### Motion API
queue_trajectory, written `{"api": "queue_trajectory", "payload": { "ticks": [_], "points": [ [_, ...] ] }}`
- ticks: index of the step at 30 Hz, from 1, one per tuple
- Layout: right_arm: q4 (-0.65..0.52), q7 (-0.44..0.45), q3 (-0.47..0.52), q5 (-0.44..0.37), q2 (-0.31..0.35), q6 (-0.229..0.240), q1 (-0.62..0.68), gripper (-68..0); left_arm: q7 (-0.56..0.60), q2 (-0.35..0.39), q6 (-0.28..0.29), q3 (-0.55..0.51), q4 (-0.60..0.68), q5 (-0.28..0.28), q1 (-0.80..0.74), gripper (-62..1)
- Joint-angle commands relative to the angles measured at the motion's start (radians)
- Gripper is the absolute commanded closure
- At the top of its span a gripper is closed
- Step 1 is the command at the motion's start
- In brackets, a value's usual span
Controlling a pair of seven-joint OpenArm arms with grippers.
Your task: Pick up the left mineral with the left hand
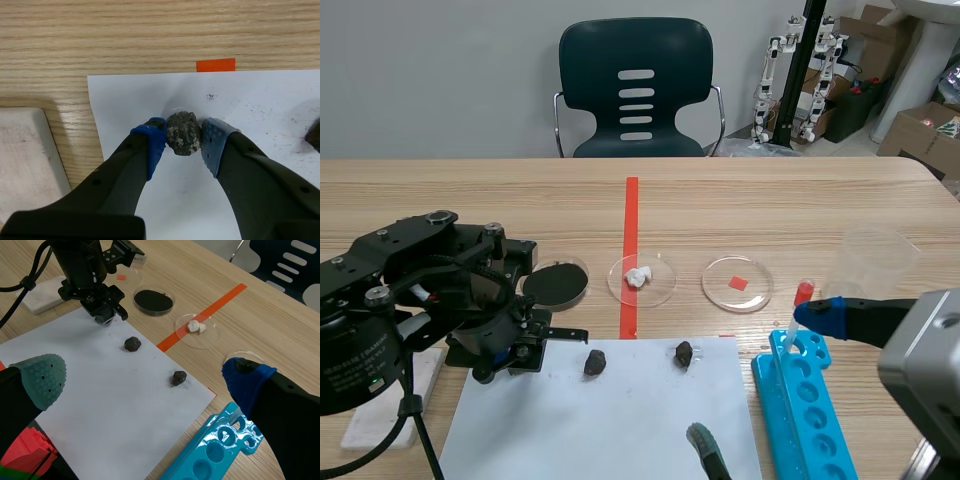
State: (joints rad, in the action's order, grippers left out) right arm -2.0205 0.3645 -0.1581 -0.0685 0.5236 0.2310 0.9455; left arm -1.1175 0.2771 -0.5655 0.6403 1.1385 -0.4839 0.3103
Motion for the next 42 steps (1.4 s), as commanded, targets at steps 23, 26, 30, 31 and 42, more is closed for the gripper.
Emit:
{"api": "queue_trajectory", "payload": {
  "ticks": [23, 26, 30, 31, 42],
  "points": [
    [-0.020, 0.016, 0.006, -0.007, -0.003, -0.003, 0.002, -67.9, 0.342, 0.179, 0.004, -0.227, 0.417, -0.003, -0.281, -10.0],
    [-0.020, 0.016, 0.006, -0.007, -0.003, -0.003, 0.002, -67.9, 0.460, 0.215, 0.045, -0.281, 0.484, -0.003, -0.369, -10.0],
    [-0.020, 0.016, 0.006, -0.007, -0.003, -0.003, 0.002, -67.9, 0.651, 0.260, 0.181, -0.355, 0.564, 0.002, -0.505, -10.0],
    [-0.020, 0.015, 0.006, -0.007, -0.003, -0.003, 0.002, -67.9, 0.691, 0.270, 0.204, -0.374, 0.583, 0.003, -0.538, -10.0],
    [-0.020, 0.016, 0.006, -0.007, -0.003, -0.003, 0.002, -67.9, 0.991, 0.325, 0.493, -0.593, 0.753, 0.026, -0.900, -10.0]
  ]
}}
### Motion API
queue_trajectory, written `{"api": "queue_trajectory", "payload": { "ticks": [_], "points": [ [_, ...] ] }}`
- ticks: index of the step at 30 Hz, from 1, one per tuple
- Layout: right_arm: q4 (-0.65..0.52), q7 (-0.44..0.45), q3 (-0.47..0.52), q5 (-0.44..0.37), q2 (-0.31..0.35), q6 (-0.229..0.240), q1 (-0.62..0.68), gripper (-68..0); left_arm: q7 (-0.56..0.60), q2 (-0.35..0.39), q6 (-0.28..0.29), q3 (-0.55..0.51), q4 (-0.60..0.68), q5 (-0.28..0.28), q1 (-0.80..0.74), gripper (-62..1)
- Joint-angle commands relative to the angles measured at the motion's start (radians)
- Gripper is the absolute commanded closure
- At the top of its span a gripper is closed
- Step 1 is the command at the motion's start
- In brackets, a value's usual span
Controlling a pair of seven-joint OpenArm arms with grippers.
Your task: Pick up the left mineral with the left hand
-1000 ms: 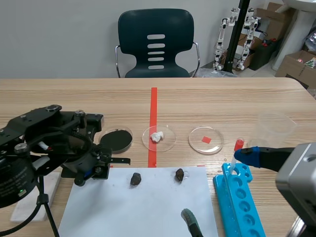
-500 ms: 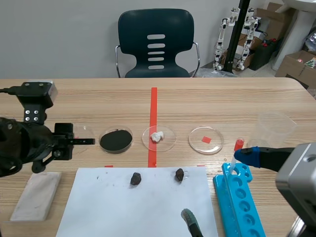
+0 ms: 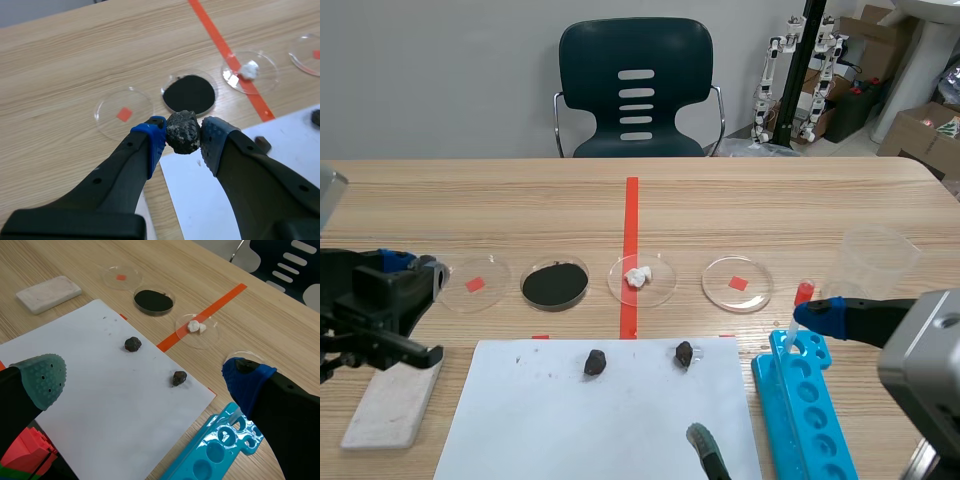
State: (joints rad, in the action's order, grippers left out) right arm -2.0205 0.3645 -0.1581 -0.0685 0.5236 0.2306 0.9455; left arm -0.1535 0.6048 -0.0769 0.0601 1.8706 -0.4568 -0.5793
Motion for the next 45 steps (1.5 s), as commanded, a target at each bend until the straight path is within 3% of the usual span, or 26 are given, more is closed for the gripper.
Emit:
{"api": "queue_trajectory", "payload": {
  "ticks": [1, 4, 8, 14, 17, 22, 45],
  "points": [
    [-0.020, 0.016, 0.006, -0.007, -0.003, -0.002, 0.002, -67.9, 0.045, -0.003, 0.029, -0.034, 0.035, -0.002, -0.040, -10.0],
    [-0.020, 0.016, 0.006, -0.007, -0.003, -0.002, 0.002, -67.9, 0.108, -0.003, 0.096, -0.094, 0.075, 0.004, -0.133, -10.0],
    [-0.020, 0.016, 0.006, -0.007, -0.003, -0.002, 0.002, -67.9, 0.193, -0.004, 0.171, -0.143, 0.112, 0.056, -0.240, -10.0],
    [-0.020, 0.016, 0.006, -0.007, -0.003, -0.002, 0.002, -67.9, 0.358, -0.012, 0.178, -0.152, 0.115, 0.150, -0.346, -10.0],
    [-0.020, 0.016, 0.006, -0.007, -0.003, -0.002, 0.002, -67.9, 0.426, -0.012, 0.177, -0.152, 0.114, 0.224, -0.372, -10.0],
    [-0.020, 0.016, 0.006, -0.007, -0.003, -0.002, 0.002, -67.9, 0.418, -0.012, 0.177, -0.152, 0.114, 0.314, -0.373, -10.0],
    [-0.020, 0.016, 0.006, -0.007, -0.003, -0.002, 0.002, -67.9, 0.381, -0.011, 0.181, -0.145, 0.113, 0.315, -0.368, -10.0]
  ]
}}
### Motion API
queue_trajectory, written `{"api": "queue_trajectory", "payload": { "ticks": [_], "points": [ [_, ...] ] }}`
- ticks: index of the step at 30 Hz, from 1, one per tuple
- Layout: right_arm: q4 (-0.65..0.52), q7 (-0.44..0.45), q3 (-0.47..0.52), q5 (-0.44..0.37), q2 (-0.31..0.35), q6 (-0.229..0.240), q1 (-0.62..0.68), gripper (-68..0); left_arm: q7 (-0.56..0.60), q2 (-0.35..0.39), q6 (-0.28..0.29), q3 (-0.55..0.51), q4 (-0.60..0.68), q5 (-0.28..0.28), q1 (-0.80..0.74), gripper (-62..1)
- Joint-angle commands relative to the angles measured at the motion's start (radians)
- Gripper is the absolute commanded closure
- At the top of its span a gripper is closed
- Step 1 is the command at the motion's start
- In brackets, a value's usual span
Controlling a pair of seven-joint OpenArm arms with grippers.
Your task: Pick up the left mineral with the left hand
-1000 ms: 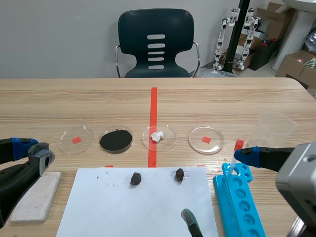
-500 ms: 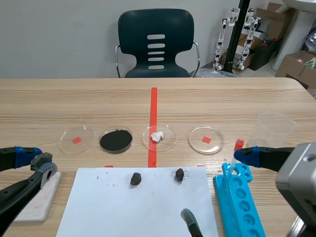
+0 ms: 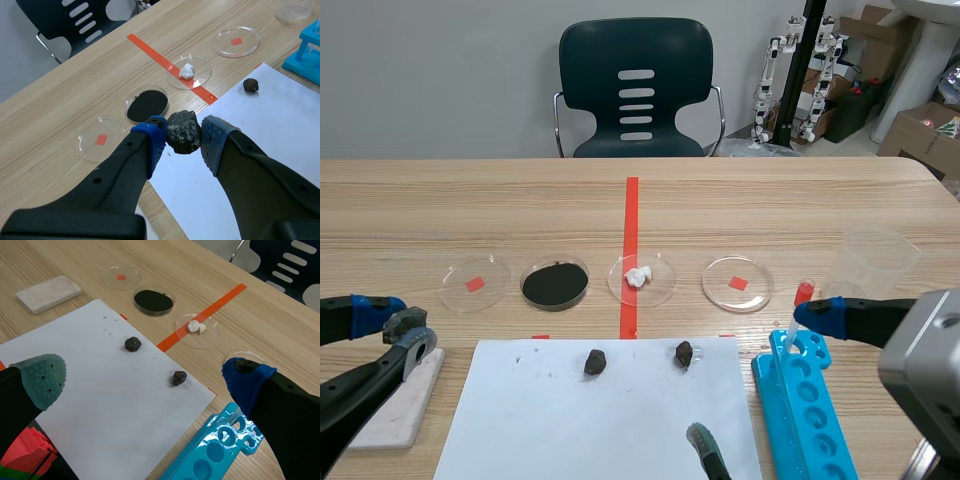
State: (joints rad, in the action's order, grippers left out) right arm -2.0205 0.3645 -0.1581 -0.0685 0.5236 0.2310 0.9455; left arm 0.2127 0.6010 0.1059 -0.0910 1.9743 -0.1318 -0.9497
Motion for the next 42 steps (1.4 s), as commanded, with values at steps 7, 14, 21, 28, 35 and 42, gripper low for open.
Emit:
{"api": "queue_trajectory", "payload": {
  "ticks": [7, 14, 21, 28, 35, 42],
  "points": [
    [-0.020, 0.016, 0.006, -0.007, -0.003, -0.003, 0.002, -67.9, 0.015, -0.008, -0.002, 0.006, 0.009, -0.010, 0.003, -10.0],
    [-0.020, 0.016, 0.006, -0.007, -0.003, -0.003, 0.002, -67.9, 0.016, -0.008, -0.002, 0.006, 0.009, -0.009, 0.003, -10.0],
    [-0.020, 0.016, 0.006, -0.007, -0.003, -0.003, 0.002, -67.9, 0.028, -0.008, -0.002, 0.006, 0.009, -0.009, 0.003, -10.0],
    [-0.020, 0.016, 0.006, -0.007, -0.003, -0.003, 0.002, -67.9, 0.027, -0.008, -0.002, 0.006, 0.009, -0.009, 0.003, -10.0],
    [-0.020, 0.015, 0.006, -0.007, -0.003, -0.003, -0.001, -67.9, 0.036, -0.007, -0.006, 0.006, 0.009, -0.009, 0.006, -10.0],
    [-0.020, 0.015, 0.006, -0.007, -0.003, -0.003, -0.001, -67.9, 0.060, -0.007, -0.006, 0.006, 0.009, -0.009, 0.005, -10.0]
  ]
}}
